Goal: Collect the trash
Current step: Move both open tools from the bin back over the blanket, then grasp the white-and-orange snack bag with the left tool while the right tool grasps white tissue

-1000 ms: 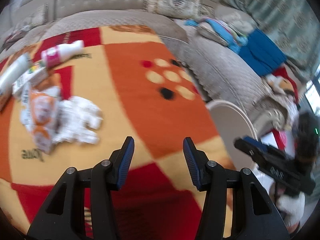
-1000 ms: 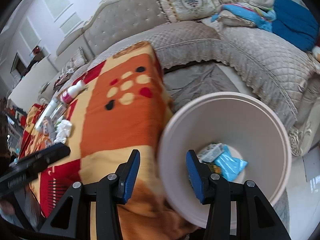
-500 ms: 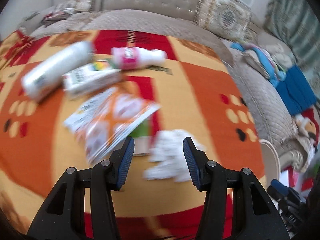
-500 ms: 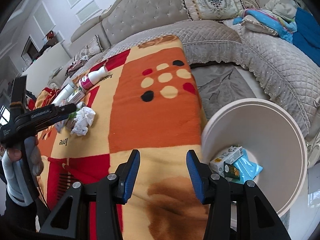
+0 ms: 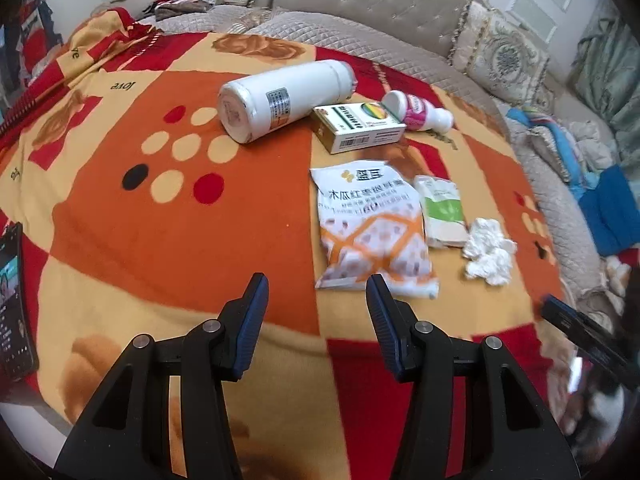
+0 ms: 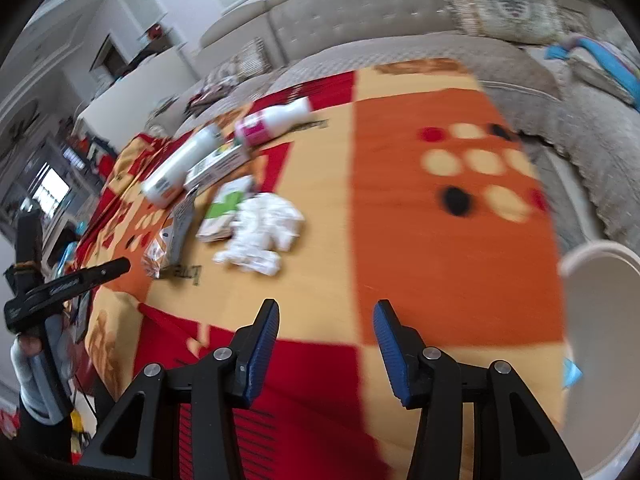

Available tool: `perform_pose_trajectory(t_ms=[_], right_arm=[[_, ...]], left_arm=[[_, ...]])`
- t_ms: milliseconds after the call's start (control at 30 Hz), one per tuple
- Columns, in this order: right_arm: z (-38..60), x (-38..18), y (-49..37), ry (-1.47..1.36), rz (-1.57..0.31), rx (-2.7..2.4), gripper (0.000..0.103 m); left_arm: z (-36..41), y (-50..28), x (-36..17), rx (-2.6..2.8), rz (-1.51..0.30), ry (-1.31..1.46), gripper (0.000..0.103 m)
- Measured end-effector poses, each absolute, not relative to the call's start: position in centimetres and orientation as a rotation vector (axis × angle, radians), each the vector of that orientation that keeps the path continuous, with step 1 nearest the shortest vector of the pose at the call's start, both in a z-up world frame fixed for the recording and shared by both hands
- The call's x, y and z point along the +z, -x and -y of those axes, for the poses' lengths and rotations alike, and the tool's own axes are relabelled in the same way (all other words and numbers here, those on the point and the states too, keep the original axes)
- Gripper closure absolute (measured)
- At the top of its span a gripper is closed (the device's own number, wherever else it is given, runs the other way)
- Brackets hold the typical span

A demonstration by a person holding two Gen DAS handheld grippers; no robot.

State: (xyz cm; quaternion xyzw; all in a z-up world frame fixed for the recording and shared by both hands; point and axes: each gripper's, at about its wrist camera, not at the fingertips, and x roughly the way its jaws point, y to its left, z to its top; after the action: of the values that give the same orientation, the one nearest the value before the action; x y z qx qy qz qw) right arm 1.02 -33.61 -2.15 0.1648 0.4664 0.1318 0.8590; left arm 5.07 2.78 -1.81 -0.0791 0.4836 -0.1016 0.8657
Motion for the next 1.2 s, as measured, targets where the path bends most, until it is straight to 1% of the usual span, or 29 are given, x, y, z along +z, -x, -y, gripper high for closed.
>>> perform_pose_trajectory(t_ms=[33, 67, 100, 167, 233, 333, 367, 567, 700, 767, 900, 967, 1067, 1100, 1200], right_arm=[[32.5, -2.2, -1.8, -0.334, -0.985, 0.300, 0.055], [31.7, -2.2, -2.3, -0.325, -0.987, 0.312, 0.052], [30.8, -2.2, -3.0, -0.313, -0.988, 0.326, 0.046], [29.7, -2.1, -4.0, -0.301, -0.985, 0.343, 0.040], [28.6, -2.1, -5.2, -0.290, -0.987, 0.351, 0.040], [27.6, -2.1, -6.3, -0.275, -0.992, 0.361, 0.040], [27.4, -2.2, -6.7, -0.269, -0.994, 0.362, 0.040], [27.1, -2.8, -7.9, -0.266, -1.011, 0.360, 0.039], [27.1, -3.4, -8.6, -0.267, -1.022, 0.351, 0.038], [27.0, -3.5, -8.9, -0.258, -1.023, 0.349, 0.038], [26.6, -3.5, -9.5, -0.234, -1.017, 0.349, 0.033], [26.1, -3.6, -9.8, -0.216, -1.015, 0.347, 0.032], [25.6, -3.6, -10.2, -0.192, -1.007, 0.340, 0.032], [25.4, -3.6, -10.4, -0.182, -1.002, 0.335, 0.032], [25.1, -3.7, -10.6, -0.154, -0.981, 0.310, 0.032]], left_arm=[[-2.9, -4.7, -1.5, -0.226, -1.009, 0.167, 0.054], [-2.8, -4.6, -1.3, -0.234, -1.005, 0.167, 0.051], [-2.8, -4.5, -1.1, -0.243, -1.000, 0.171, 0.049], [-2.5, -4.9, -0.8, -0.266, -0.990, 0.193, 0.045], [-2.1, -5.8, -0.7, -0.285, -0.989, 0.221, 0.043], [-1.3, -7.3, -0.9, -0.316, -0.983, 0.260, 0.036], [-0.9, -8.0, -1.1, -0.323, -0.985, 0.273, 0.035], [1.6, -11.6, -2.5, -0.343, -1.002, 0.301, 0.034], [1.7, -13.4, -3.7, -0.287, -1.021, 0.298, 0.034], [1.7, -13.9, -4.4, -0.274, -1.044, 0.302, 0.034], [2.1, -13.5, -4.8, -0.263, -1.021, 0.271, 0.031], [2.2, -13.1, -5.0, -0.261, -1.018, 0.256, 0.029], [2.1, -12.8, -5.8, -0.260, -1.022, 0.250, 0.029], [2.0, -12.8, -5.9, -0.259, -1.020, 0.254, 0.028], [1.9, -12.8, -6.3, -0.252, -1.020, 0.266, 0.020]])
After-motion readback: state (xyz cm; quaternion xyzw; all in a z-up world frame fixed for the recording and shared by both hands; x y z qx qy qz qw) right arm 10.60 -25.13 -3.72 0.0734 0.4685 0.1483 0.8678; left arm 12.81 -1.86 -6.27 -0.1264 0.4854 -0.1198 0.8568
